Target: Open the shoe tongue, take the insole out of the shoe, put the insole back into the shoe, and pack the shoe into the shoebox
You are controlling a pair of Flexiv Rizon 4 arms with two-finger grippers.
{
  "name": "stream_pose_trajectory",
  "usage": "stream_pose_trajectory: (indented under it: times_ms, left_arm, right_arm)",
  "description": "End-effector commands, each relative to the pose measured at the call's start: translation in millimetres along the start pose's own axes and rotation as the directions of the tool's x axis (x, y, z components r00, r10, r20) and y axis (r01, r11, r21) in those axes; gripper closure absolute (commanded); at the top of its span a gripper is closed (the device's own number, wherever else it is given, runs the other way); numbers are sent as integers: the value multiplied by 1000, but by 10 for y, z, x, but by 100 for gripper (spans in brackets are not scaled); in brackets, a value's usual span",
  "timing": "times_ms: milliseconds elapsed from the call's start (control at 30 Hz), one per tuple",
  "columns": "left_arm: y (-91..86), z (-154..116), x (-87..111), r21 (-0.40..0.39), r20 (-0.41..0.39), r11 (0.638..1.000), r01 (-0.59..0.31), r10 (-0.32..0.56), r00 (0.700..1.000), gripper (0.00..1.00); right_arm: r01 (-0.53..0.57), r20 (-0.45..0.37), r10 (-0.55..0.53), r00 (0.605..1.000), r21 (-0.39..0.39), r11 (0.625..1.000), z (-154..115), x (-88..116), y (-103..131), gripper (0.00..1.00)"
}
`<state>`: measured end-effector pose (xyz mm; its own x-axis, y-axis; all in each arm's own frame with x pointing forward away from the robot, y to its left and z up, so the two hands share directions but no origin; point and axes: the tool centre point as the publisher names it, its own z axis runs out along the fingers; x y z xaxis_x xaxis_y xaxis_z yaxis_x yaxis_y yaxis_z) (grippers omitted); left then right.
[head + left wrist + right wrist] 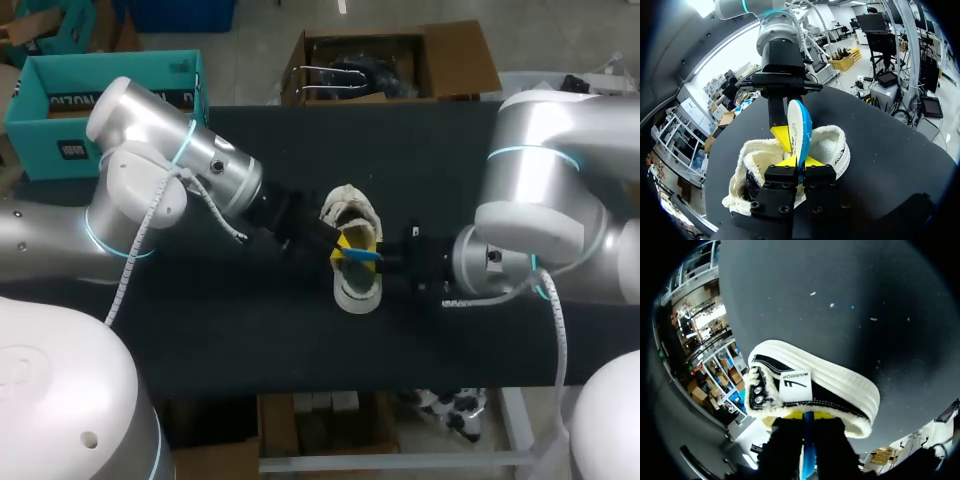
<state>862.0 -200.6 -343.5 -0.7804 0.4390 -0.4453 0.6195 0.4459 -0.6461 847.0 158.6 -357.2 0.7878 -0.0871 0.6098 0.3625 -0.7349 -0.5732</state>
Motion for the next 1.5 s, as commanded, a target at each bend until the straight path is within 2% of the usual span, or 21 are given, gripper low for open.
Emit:
stream_pose_trajectory:
  times_ms: [33, 100, 200, 300, 333, 700, 733, 867, 900, 1000, 1033, 1100, 1133, 1167, 1300, 1367, 1400, 1467, 1500]
  left_arm:
    - [10, 33, 1, 1, -3, 1000, 5, -5, 1000, 100]
    - [24, 21, 3, 3, -3, 1000, 10, -10, 1000, 100]
    - [48, 7, 3, 8, 1, 1000, 21, -21, 1000, 100]
    - [81, -1, -5, 14, 5, 999, 33, -33, 999, 100]
    - [88, 1, -5, 15, 5, 999, 35, -35, 999, 100]
    - [222, 96, -87, 19, 1, 998, 66, -66, 998, 100]
    - [231, 103, -97, 19, 1, 998, 68, -68, 998, 97]
    - [209, 91, -95, 31, -1, 997, 69, -69, 998, 54]
    - [190, 83, -86, 34, 0, 997, 65, -65, 998, 52]
    - [143, 57, -83, 43, 0, 998, 54, -54, 999, 55]
    - [112, 49, -80, 44, 3, 998, 47, -47, 999, 60]
    - [79, 42, -87, 48, 4, 998, 40, -40, 999, 86]
    - [63, 45, -90, 49, 4, 998, 38, -38, 999, 96]
    - [51, 50, -92, 49, 2, 998, 35, -35, 999, 100]
    - [13, 79, -88, 44, -4, 999, 25, -24, 1000, 100]
    - [11, 80, -88, 44, -6, 999, 23, -23, 1000, 100]
    - [11, 80, -88, 43, -7, 999, 22, -22, 1000, 100]
    - [14, 74, -84, 44, -8, 999, 22, -22, 1000, 100]
    - [18, 70, -80, 43, -8, 999, 22, -22, 1000, 100]
  right_arm:
    - [4, 26, -3, 1000, -24, 1000, -65, 6, -142, 65]
    - [2, 26, -1, 1000, -39, 999, -113, -20, -195, 62]
    - [0, 23, 1, 1000, -47, 999, -140, -52, -227, 68]
    - [-6, 21, 7, 1000, -44, 999, -128, -59, -204, 97]
    - [-7, 21, 8, 1000, -41, 999, -111, -56, -194, 100]
    - [-11, 27, 11, 1000, -17, 1000, 95, 15, 3, 100]
    - [-11, 27, 11, 1000, -17, 1000, 110, 19, 14, 100]
    - [-16, 29, 17, 999, -29, 999, 135, 29, 45, 100]
    - [-16, 29, 17, 999, -30, 999, 134, 30, 47, 100]
    - [-20, 30, 21, 999, -47, 999, 123, 41, 47, 100]
    - [-19, 30, 21, 999, -48, 999, 114, 50, 46, 100]
    - [-20, 30, 22, 999, -50, 999, 105, 58, 49, 100]
    - [-20, 29, 21, 999, -50, 999, 103, 59, 49, 100]
    - [-20, 29, 21, 999, -50, 999, 102, 61, 48, 100]
    - [-20, 33, 22, 999, -48, 999, 82, 55, 16, 100]
    - [-19, 28, 21, 999, -52, 998, 44, 35, -32, 60]
    - [-18, 26, 19, 999, -63, 998, 22, 25, -57, 57]
    - [-17, 26, 19, 999, -72, 997, -16, 8, -97, 58]
    - [-16, 25, 18, 1000, -76, 997, -35, 0, -114, 64]
